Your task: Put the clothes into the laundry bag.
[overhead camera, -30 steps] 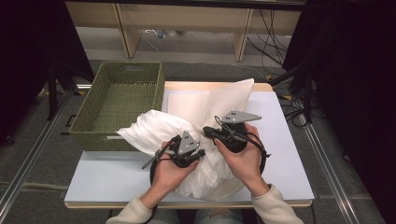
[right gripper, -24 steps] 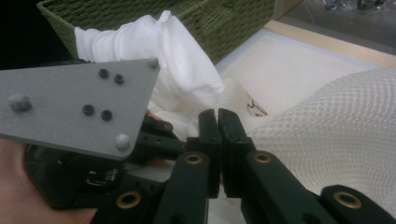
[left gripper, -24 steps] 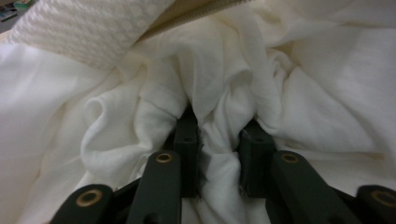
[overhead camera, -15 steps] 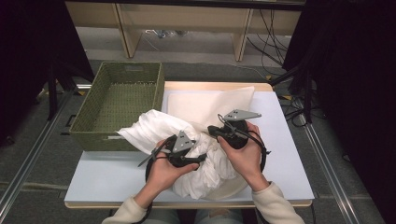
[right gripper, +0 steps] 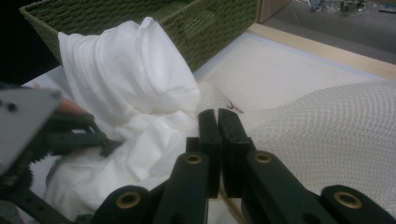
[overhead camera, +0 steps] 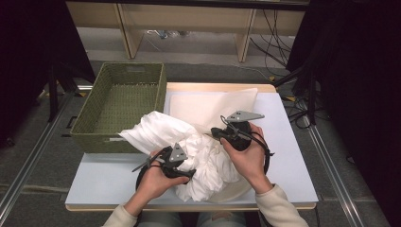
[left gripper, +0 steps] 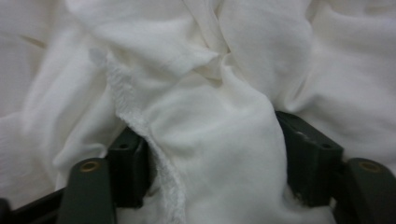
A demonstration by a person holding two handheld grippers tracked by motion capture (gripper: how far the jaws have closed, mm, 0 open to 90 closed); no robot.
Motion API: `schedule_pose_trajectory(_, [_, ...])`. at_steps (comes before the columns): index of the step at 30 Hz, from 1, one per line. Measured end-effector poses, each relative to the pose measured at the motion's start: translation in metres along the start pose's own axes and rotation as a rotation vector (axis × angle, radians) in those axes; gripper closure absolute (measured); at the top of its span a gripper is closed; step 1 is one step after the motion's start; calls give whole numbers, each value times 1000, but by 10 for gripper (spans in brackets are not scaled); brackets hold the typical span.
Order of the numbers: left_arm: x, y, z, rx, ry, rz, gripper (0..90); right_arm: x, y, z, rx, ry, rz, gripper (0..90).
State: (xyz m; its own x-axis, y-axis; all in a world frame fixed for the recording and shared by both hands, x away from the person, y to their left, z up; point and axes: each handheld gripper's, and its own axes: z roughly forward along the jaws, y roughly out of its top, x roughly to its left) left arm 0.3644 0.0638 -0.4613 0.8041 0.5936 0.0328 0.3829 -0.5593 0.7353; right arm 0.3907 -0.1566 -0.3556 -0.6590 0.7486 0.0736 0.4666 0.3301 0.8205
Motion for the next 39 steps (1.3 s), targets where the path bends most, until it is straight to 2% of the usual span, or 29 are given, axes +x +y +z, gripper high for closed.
schedule_pose_trajectory(2, [0, 0, 5, 0, 0, -13, 465, -1, -1, 1, 4, 1, 8, 896])
schedule_pose_trajectory(4, [1, 2, 3, 3, 14, -24, 573, -2, -1, 2, 5, -3, -4, 896])
schedule_pose_trajectory(5, [1, 2, 1, -2, 19, -16, 624, -1, -1, 2, 7, -6, -2, 897])
schedule_pose_trajectory(7, [1, 4, -4, -37, 10, -46, 738, 1, -1, 3, 8, 1, 0, 896])
schedule_pose_trajectory(9, [-1, 6, -13, -88, -10, -81, 781, 1, -1, 4, -3, 10, -16, 896])
schedule_pose_trajectory(11, [-4, 10, -25, -138, -28, -101, 792, 2, -1, 4, -4, 11, -2, 897])
schedule_pose_trajectory(12, [-6, 15, -33, -168, -47, -113, 796, 1, -1, 4, -17, 19, -4, 896])
schedule_pose_trajectory(13, [-12, 21, -43, -217, -58, -134, 799, 2, 0, 2, -13, 5, 2, 897])
schedule_pose_trajectory(15, [-22, 31, -55, -268, -71, -140, 803, 3, 0, 2, -27, 15, 6, 896])
schedule_pose_trajectory(16, [-26, 37, -62, -289, -60, -125, 803, 4, 0, 1, -28, 7, 13, 896])
schedule_pose_trajectory(17, [-30, 42, -64, -294, -50, -109, 802, 4, 1, -1, -39, 5, -12, 897])
schedule_pose_trajectory(18, [-32, 46, -64, -296, -48, -70, 801, 4, 2, -2, -42, 15, -19, 897])
schedule_pose_trajectory(20, [-34, 51, -57, -282, -28, -47, 797, 7, 3, -4, -51, 30, -20, 897])
schedule_pose_trajectory(22, [-29, 53, -39, -264, -2, -37, 795, 12, 4, -7, -47, 44, -10, 900])
schedule_pose_trajectory(24, [-21, 52, -19, -252, 34, -51, 792, 15, 4, -5, -41, 50, -23, 900])
schedule_pose_trajectory(25, [-18, 52, -10, -252, 38, -66, 792, 16, 4, -5, -37, 68, -15, 900])
schedule_pose_trajectory(26, [-15, 51, -5, -235, 49, -63, 790, 19, 4, -2, -31, 79, 1, 900])
schedule_pose_trajectory(27, [-16, 52, 0, -242, 41, -75, 790, 20, 4, 1, -22, 70, -29, 900])
schedule_pose_trajectory(29, [-20, 53, 0, -245, 41, -68, 790, 18, 2, 3, -32, 53, -24, 900])
schedule_pose_trajectory(30, [-20, 53, -3, -220, 54, -30, 790, 14, 3, 2, -34, 30, -55, 900])
schedule_pose_trajectory(31, [-22, 52, -3, -233, 45, -45, 790, 9, 3, 0, -51, 13, -33, 900])
schedule_pose_trajectory(32, [-23, 49, -4, -225, 40, -54, 790, 6, 3, -2, -62, -9, -26, 900])
schedule_pose_trajectory(33, [-22, 47, -5, -221, 39, -46, 789, 2, 5, -6, -65, -39, -17, 900])
schedule_pose_trajectory(34, [-21, 45, -6, -222, 40, -39, 788, -5, 6, -9, -64, -46, -20, 870])
schedule_pose_trajectory(35, [-21, 44, -7, -218, 35, -61, 787, -11, 7, -12, -63, -75, -35, 824])
schedule_pose_trajectory(36, [-21, 43, -7, -222, 36, -55, 786, -16, 7, -14, -39, -98, -8, 809])
schedule_pose_trajectory(37, [-21, 42, -7, -222, 37, -55, 785, -22, 6, -15, -41, -105, 4, 783])
schedule_pose_trajectory(38, [-21, 42, -8, -211, 37, -48, 785, -27, 6, -15, -22, -122, -2, 736])
schedule_pose_trajectory(39, [-21, 42, -8, -210, 39, -40, 784, -31, 4, -13, 11, -109, 8, 707])
